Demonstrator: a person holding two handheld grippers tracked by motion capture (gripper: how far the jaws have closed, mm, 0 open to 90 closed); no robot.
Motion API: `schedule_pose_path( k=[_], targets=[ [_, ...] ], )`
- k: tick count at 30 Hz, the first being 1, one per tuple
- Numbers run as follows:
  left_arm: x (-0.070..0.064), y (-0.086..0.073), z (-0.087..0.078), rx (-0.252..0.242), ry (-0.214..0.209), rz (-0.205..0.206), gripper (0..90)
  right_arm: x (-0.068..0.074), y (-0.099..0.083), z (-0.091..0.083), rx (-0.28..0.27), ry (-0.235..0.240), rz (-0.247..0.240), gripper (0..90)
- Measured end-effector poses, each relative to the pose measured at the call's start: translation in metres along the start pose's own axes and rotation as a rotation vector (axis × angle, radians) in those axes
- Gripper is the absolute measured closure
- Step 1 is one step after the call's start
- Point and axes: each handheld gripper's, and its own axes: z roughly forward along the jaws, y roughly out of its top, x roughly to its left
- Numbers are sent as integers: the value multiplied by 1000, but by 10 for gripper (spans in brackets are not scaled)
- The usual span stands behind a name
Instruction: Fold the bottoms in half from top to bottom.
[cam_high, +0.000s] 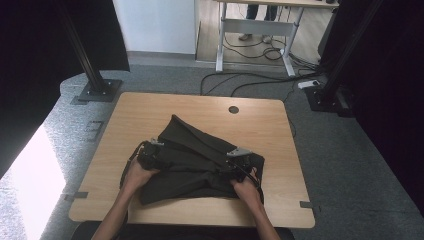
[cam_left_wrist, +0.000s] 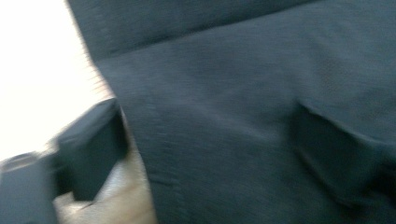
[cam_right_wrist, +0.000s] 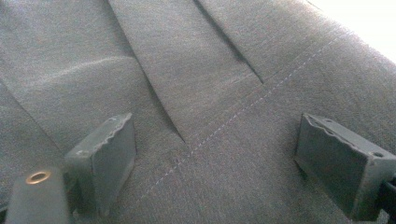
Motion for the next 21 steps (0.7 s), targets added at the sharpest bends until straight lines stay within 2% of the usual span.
schedule_pose_path(
  k=[4,10,12,13,17,21],
  targets=[
    [-2,2,-1,1,-8,6,275,1,-2,0,-6,-4,1,120],
    [-8,6,-2,-2,-50,23,536,1,-2,1,-6,-7,12,117],
    [-8,6,-2,-1,-73,31,612,1,-3,1,-8,-8,13,117],
    [-9,6,-2,-7,-89,32,684,1,-3,1,-9,-9,12,117],
    [-6,4,-2,-20,-111,22,750,1,-3,1,-10,-7,15,117],
    [-3,9,-6,6,-103,16,777,0,-3,1,-10,-1,19,117]
  ],
)
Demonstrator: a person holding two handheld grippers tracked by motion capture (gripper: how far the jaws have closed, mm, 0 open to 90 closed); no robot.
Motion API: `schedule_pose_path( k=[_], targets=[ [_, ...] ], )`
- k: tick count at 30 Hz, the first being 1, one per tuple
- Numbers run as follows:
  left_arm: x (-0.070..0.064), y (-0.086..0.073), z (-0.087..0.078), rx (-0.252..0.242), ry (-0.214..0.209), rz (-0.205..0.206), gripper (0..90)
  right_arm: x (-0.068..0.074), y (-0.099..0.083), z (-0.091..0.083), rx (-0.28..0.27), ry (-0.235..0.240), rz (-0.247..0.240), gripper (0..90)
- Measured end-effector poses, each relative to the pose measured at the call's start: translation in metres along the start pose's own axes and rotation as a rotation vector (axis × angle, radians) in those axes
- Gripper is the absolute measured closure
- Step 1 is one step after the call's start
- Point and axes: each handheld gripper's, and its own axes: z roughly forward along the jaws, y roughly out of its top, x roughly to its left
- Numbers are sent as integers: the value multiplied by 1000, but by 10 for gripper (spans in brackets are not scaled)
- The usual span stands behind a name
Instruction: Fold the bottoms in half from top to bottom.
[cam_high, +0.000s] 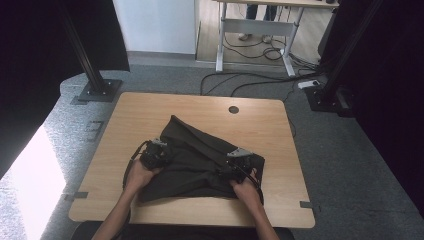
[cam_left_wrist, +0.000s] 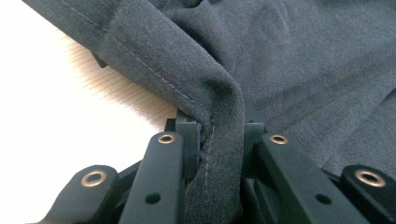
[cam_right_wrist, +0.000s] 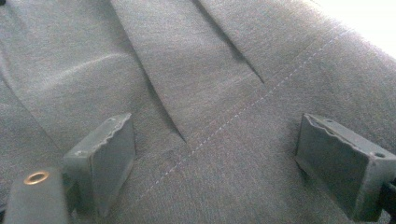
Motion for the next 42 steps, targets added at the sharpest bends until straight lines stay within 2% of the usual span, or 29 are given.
schedule_pose_path(
  k=[4,7,14,23,29,35,39,42],
  targets=[
    [3,7,-16,-38,-20,-17,787,-1,0,0,4,5,5,117],
    [-2,15,-31,-72,-26,2,787,-1,0,1,6,8,6,117],
    [-19,40,-59,-127,-44,67,787,0,1,1,8,-2,3,117],
    [-56,83,-83,-156,-47,178,787,4,2,2,9,-9,-2,117],
    [-86,109,-87,-165,-61,241,787,7,4,5,6,-11,-3,117],
    [-116,131,-81,-158,-77,296,787,13,7,9,3,-12,-10,117],
    [-134,140,-72,-150,-84,320,786,21,12,14,-1,-15,-23,122],
    [-142,142,-64,-138,-76,336,786,26,13,16,-4,-12,-26,124]
  ],
)
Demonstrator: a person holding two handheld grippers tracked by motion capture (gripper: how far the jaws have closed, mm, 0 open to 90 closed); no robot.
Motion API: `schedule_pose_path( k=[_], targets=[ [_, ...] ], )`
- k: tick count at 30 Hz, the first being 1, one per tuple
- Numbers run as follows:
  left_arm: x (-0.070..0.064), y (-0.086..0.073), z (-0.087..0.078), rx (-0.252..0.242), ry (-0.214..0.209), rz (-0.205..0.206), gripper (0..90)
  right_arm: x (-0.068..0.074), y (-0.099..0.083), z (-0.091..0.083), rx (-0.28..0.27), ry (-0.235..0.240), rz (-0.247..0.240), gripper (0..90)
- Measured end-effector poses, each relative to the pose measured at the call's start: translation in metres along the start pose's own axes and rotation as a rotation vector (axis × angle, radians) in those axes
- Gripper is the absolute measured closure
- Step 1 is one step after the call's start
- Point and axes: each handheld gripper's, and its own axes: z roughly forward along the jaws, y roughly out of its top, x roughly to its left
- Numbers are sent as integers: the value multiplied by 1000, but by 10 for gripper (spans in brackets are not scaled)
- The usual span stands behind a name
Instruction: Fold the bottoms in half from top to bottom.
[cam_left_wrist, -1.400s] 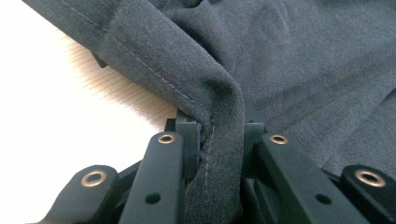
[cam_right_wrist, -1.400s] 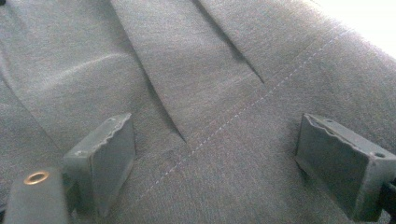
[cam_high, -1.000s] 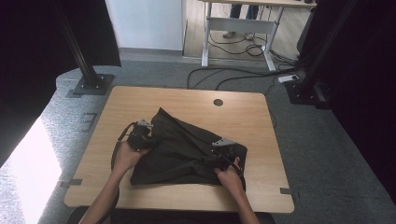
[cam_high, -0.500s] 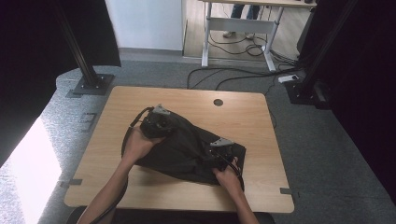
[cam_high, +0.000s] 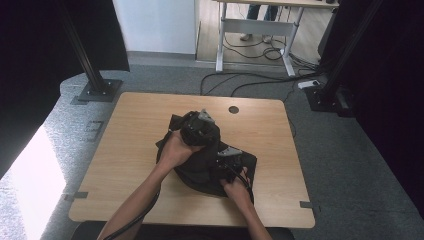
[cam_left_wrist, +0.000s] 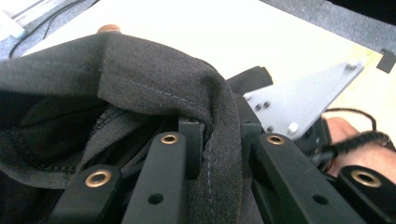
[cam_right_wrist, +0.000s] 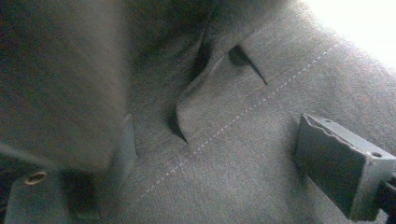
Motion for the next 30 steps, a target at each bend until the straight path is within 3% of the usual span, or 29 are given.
schedule_pose_path(
  k=[6,9,14,17,19,22,25,27,30],
  targets=[
    [-1,-4,4,28,61,28,784,-5,0,-2,-15,53,20,112],
    [3,-7,1,37,89,30,784,-9,3,-11,-17,85,30,134],
    [10,-13,-4,44,110,15,783,-25,5,-49,-39,6,48,133],
    [11,-15,-5,40,115,10,782,-42,-9,-70,-18,-79,82,133],
    [11,-16,-5,39,116,8,782,-50,-25,-76,15,-110,101,133],
    [12,-16,-5,40,115,5,782,-58,-47,-76,51,-97,151,150],
    [13,-16,-5,40,115,1,782,-60,-57,-68,72,-79,188,178],
    [13,-16,-5,37,114,-3,781,-57,-55,-66,70,-91,176,203],
    [14,-16,-5,29,106,-21,781,-53,-49,-60,61,-67,162,284]
  ],
)
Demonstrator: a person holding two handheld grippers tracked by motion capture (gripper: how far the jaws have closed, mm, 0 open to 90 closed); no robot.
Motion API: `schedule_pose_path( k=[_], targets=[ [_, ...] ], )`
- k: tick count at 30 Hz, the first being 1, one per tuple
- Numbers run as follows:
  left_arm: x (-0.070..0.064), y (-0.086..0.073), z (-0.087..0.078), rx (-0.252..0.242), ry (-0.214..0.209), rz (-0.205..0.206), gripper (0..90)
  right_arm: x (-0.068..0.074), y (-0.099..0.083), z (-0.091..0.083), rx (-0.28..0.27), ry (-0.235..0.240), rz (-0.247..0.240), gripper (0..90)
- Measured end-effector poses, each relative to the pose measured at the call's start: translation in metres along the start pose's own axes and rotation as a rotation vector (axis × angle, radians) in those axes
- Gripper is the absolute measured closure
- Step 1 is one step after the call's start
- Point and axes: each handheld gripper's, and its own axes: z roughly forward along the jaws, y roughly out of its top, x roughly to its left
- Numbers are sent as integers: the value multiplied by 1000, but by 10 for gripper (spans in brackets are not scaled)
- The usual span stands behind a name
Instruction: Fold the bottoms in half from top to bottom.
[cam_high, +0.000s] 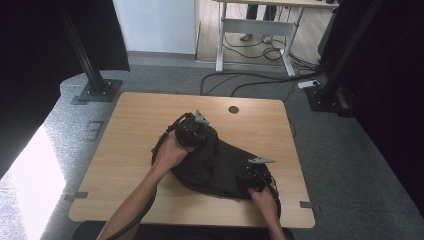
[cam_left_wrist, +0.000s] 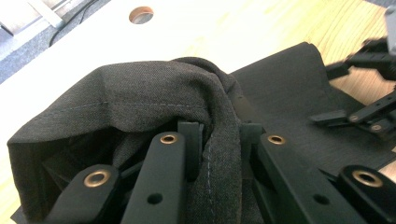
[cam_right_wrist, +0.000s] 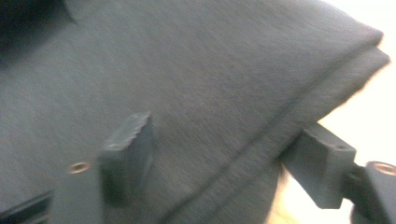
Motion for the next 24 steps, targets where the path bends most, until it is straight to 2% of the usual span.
schedule_pose_path(
  k=[4,9,13,16,19,24],
  targets=[
    [-1,1,1,0,9,-6,781,12,10,12,-14,15,-21,315],
    [0,-1,4,15,22,-11,779,36,31,34,-16,56,-62,331],
    [2,-7,9,30,30,-25,777,58,47,53,-24,99,-101,334],
    [1,-15,17,43,32,-33,775,69,54,62,-32,148,-130,310],
    [-1,-25,27,51,11,-44,771,66,56,62,-33,183,-113,277],
    [-8,-35,48,75,-17,-53,760,37,49,36,-117,187,-39,268]
  ],
)
